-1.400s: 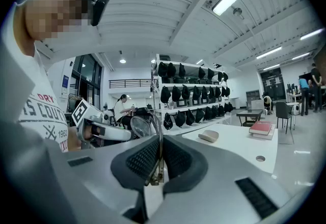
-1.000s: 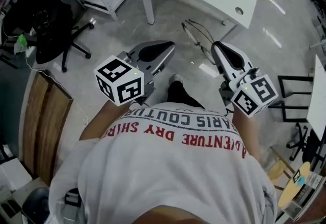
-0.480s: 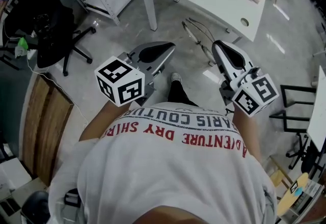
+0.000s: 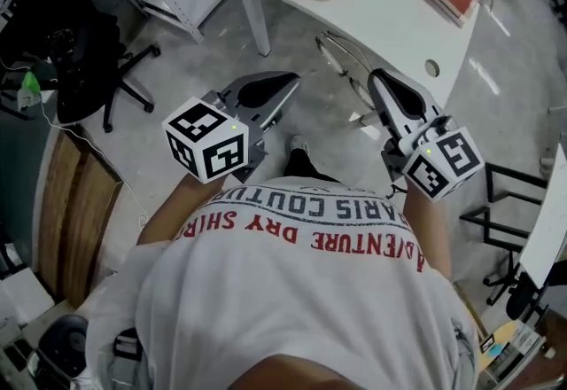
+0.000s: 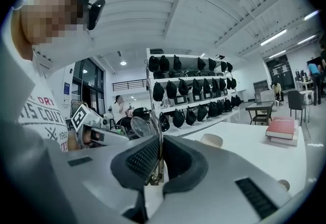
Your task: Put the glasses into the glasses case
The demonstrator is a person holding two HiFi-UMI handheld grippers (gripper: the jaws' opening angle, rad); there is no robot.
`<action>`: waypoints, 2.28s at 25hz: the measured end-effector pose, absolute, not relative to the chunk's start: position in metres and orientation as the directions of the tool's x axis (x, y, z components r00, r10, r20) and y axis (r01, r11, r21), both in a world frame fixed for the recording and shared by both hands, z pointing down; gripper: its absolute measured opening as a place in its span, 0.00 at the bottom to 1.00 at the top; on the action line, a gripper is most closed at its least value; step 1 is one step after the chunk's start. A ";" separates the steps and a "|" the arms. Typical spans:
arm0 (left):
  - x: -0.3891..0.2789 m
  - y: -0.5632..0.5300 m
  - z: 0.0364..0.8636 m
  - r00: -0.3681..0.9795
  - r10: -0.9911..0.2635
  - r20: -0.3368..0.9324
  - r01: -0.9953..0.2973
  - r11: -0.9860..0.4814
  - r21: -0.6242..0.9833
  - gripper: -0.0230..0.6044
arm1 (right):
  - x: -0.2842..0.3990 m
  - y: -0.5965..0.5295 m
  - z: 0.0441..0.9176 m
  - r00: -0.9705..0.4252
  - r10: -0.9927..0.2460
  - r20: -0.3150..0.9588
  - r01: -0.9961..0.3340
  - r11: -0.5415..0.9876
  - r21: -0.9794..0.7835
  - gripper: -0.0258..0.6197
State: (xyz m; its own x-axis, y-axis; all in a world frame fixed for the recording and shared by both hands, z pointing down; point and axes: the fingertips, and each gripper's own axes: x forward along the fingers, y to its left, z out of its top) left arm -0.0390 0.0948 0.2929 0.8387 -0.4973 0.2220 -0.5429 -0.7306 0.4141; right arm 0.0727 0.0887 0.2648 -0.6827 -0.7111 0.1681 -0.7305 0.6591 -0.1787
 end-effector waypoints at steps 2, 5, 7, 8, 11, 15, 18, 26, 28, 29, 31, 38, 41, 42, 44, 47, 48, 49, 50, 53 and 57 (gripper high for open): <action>-0.032 0.071 0.294 0.835 -0.500 0.229 -0.548 -0.723 0.421 0.08 | 0.076 0.065 0.268 -0.693 -0.698 0.178 -0.720 0.669 -0.184 0.10; -0.022 0.037 0.296 0.832 -0.498 0.244 -0.553 -0.718 0.423 0.08 | 0.081 0.029 0.272 -0.707 -0.684 0.180 -0.708 0.678 -0.199 0.10; -0.018 0.015 0.299 0.827 -0.500 0.257 -0.562 -0.710 0.424 0.08 | 0.084 0.007 0.276 -0.715 -0.674 0.185 -0.699 0.683 -0.212 0.10; -0.015 0.005 0.301 0.824 -0.502 0.262 -0.566 -0.706 0.426 0.08 | 0.086 -0.003 0.279 -0.719 -0.668 0.189 -0.694 0.686 -0.217 0.10; -0.007 -0.022 0.308 0.818 -0.503 0.279 -0.574 -0.696 0.431 0.08 | 0.091 -0.030 0.287 -0.729 -0.656 0.198 -0.685 0.692 -0.227 0.09; 0.002 -0.050 0.313 0.810 -0.509 0.292 -0.587 -0.695 0.416 0.08 | 0.098 -0.058 0.293 -0.738 -0.642 0.208 -0.674 0.701 -0.231 0.10; 0.003 -0.063 0.314 0.807 -0.518 0.285 -0.591 -0.690 0.418 0.08 | 0.102 -0.071 0.293 -0.738 -0.639 0.218 -0.675 0.704 -0.221 0.10; 0.000 -0.079 0.323 0.804 -0.522 0.286 -0.595 -0.683 0.425 0.08 | 0.107 -0.091 0.300 -0.729 -0.647 0.223 -0.685 0.691 -0.232 0.10; -0.002 -0.085 0.327 0.803 -0.520 0.291 -0.595 -0.681 0.427 0.08 | 0.106 -0.098 0.303 -0.727 -0.649 0.225 -0.687 0.688 -0.236 0.10; -0.003 -0.088 0.330 0.804 -0.518 0.293 -0.595 -0.679 0.431 0.08 | 0.104 -0.101 0.305 -0.726 -0.649 0.227 -0.687 0.686 -0.238 0.10; -0.004 -0.096 0.335 0.805 -0.513 0.296 -0.592 -0.674 0.441 0.08 | 0.102 -0.108 0.309 -0.726 -0.647 0.233 -0.688 0.684 -0.241 0.10; -0.005 -0.133 0.347 0.813 -0.491 0.313 -0.582 -0.669 0.462 0.08 | 0.098 -0.147 0.321 -0.720 -0.645 0.256 -0.694 0.673 -0.257 0.10; -0.008 -0.152 0.352 0.815 -0.483 0.320 -0.579 -0.665 0.472 0.08 | 0.096 -0.165 0.327 -0.715 -0.646 0.269 -0.699 0.666 -0.259 0.10; -0.009 -0.158 0.353 0.816 -0.480 0.322 -0.578 -0.665 0.474 0.08 | 0.094 -0.171 0.329 -0.713 -0.645 0.273 -0.701 0.663 -0.263 0.09; -0.011 -0.169 0.357 0.818 -0.473 0.327 -0.575 -0.663 0.480 0.08 | 0.091 -0.182 0.334 -0.711 -0.643 0.283 -0.703 0.659 -0.268 0.10; -0.014 -0.186 0.363 0.821 -0.465 0.332 -0.571 -0.653 0.497 0.08 | 0.087 -0.199 0.342 -0.705 -0.640 0.305 -0.708 0.657 -0.260 0.09; -0.015 -0.191 0.364 0.822 -0.463 0.331 -0.569 -0.650 0.505 0.08 | 0.084 -0.203 0.344 -0.704 -0.637 0.314 -0.709 0.658 -0.255 0.10; -0.016 -0.196 0.366 0.824 -0.460 0.331 -0.566 -0.646 0.511 0.08 | 0.082 -0.208 0.346 -0.703 -0.634 0.323 -0.709 0.660 -0.248 0.10; -0.017 -0.201 0.367 0.825 -0.458 0.331 -0.565 -0.644 0.516 0.08 | 0.080 -0.213 0.349 -0.701 -0.630 0.333 -0.710 0.662 -0.240 0.10; -0.019 -0.215 0.372 0.827 -0.453 0.334 -0.562 -0.638 0.526 0.08 | 0.075 -0.225 0.356 -0.696 -0.621 0.361 -0.712 0.664 -0.229 0.10; -0.023 -0.229 0.382 0.831 -0.439 0.343 -0.556 -0.622 0.552 0.08 | 0.070 -0.243 0.367 -0.697 -0.610 0.378 -0.711 0.656 -0.252 0.10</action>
State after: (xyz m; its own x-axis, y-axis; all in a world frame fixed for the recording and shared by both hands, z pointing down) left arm -0.0229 -0.2295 0.3820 0.8308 -0.4385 0.3427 -0.5558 -0.6217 0.5519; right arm 0.0700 -0.2426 0.3672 -0.6968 -0.6098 0.3778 -0.7111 0.6563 -0.2521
